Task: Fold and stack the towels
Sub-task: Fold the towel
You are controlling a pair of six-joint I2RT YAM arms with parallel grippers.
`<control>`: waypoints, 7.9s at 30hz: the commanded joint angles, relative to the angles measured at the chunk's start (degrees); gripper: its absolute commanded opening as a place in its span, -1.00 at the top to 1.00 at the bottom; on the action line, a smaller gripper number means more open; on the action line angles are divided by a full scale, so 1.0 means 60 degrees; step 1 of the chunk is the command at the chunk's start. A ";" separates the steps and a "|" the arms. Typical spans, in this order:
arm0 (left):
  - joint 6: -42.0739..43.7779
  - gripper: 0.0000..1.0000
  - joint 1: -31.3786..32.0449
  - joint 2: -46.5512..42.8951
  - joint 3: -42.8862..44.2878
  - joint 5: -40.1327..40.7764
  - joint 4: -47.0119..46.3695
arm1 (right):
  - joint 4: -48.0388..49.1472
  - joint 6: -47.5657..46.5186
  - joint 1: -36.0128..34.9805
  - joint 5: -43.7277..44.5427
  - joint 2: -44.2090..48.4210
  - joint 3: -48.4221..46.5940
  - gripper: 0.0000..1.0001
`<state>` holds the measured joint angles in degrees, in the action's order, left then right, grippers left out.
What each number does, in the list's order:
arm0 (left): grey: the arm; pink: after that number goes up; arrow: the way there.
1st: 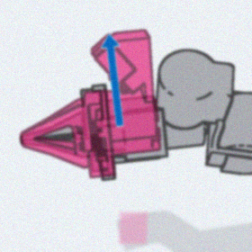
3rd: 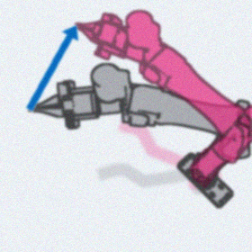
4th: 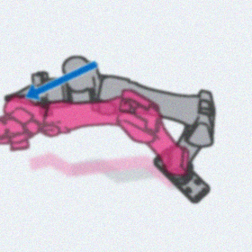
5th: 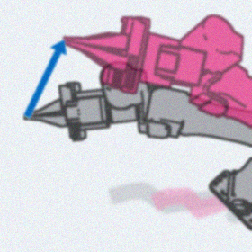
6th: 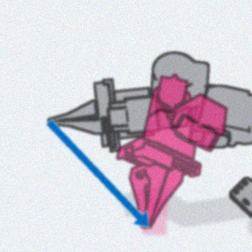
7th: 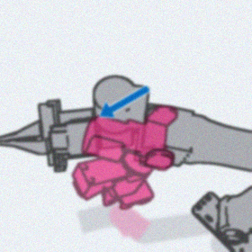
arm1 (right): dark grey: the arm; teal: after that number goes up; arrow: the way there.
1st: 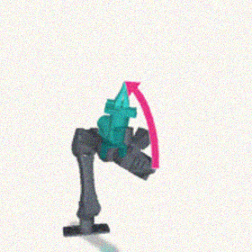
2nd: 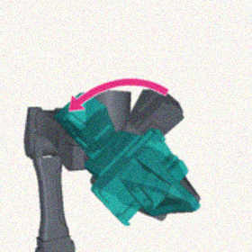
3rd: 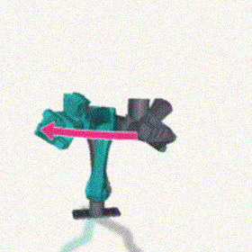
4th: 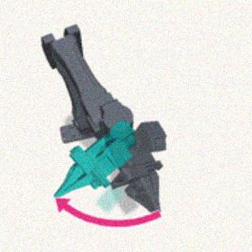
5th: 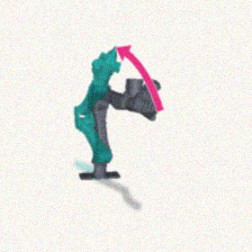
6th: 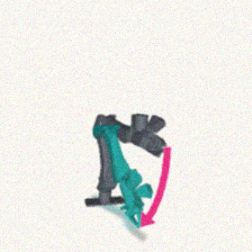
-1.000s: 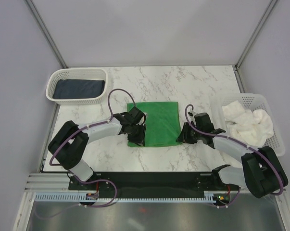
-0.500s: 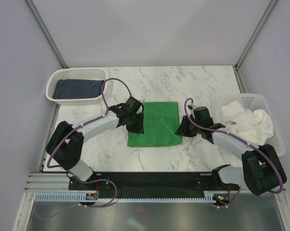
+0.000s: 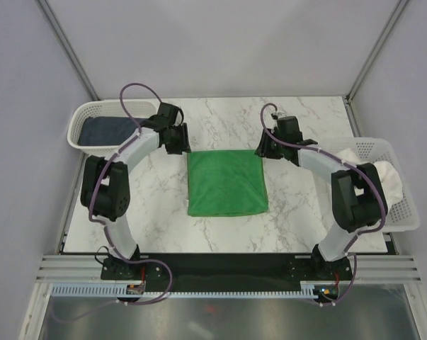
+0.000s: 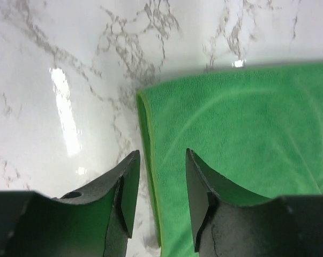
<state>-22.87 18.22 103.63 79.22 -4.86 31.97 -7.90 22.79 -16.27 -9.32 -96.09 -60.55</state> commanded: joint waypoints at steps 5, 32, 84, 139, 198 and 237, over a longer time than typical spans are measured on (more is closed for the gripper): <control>0.1058 0.01 -0.0077 0.2134 0.1576 0.0180 0.0063 | -0.0148 -0.1043 0.0573 -0.0614 -0.2336 -0.1889 0.03; 0.1483 0.00 -0.0341 0.3606 0.4844 0.0575 0.1351 | -0.0424 -0.0795 0.1203 -0.0366 -0.3820 -0.3736 0.28; -0.1914 0.02 0.2018 -0.3867 -0.5088 0.0281 -0.0377 | 0.0570 0.0303 0.0208 0.0075 0.0679 0.1904 1.00; -0.2531 0.92 0.1695 -0.2214 -0.5967 -0.0010 -0.1417 | 0.0089 0.5228 -0.0569 0.0879 0.3944 0.5933 1.00; 0.5115 -0.18 -0.1117 0.5227 0.5429 -0.4390 0.0443 | -0.2550 -0.4324 0.2024 -0.4143 -0.5136 -0.5200 0.03; 0.6214 0.22 -0.1352 0.6341 0.7319 -0.5942 0.2318 | -0.4147 -0.5512 0.2463 -0.5448 -0.6279 -0.6240 0.37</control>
<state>12.10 10.31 140.55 119.81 -37.43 44.77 -30.50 -7.92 -1.21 -42.83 -131.22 -97.56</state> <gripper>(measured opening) 0.409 0.328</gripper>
